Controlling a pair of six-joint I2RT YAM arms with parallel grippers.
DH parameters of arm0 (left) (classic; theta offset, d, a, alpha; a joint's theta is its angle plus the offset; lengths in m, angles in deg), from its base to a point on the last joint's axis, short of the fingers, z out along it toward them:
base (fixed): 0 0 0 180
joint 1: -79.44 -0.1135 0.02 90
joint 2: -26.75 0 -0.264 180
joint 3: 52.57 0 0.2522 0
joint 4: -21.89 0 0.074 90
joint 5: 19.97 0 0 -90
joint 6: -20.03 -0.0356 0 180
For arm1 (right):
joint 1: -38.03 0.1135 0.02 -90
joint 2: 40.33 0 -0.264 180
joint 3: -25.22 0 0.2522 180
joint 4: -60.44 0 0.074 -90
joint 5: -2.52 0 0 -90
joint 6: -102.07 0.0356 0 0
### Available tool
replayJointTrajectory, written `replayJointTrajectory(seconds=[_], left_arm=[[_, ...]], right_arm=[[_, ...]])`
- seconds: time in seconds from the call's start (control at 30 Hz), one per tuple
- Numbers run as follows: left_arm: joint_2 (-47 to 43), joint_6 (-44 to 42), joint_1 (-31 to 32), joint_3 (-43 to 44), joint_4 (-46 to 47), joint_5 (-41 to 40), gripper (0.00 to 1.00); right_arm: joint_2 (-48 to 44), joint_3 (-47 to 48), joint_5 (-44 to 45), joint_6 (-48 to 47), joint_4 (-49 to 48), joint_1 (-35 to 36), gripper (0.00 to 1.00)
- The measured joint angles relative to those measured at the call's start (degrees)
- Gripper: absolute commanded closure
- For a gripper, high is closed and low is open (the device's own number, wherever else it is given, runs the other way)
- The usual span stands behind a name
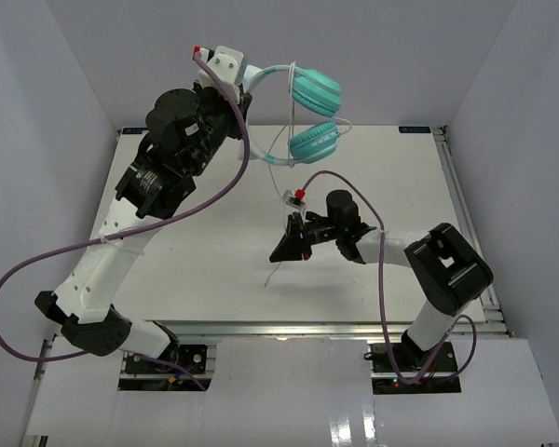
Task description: Wrap the headphones
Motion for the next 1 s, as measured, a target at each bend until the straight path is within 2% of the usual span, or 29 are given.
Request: replayJointTrajectory(seconds=[0.27,0.6,0.8,1.0], left_arm=[[0.06,-0.36,-3.98,-1.18,1.99,-3.87,1.0],[0.07,2.67,-17.1,-12.63,4.22,-2.34,1.0],[3.06,5.35,-20.47,-13.86,4.36,0.09,1.0],[7.62,5.68,-21.45,-15.3,6.48,0.51,1.0]], right_arm=[[-8.27,-3.16,4.28,-14.97,19.31,0.0,0.92],[-21.25,-6.61,13.07,-32.27,38.79,0.34,0.92],[-26.47,-5.85,22.08,-41.65,48.63,5.59,0.92],[-32.69,-0.27,37.54,-53.78,58.76,12.43,0.92]])
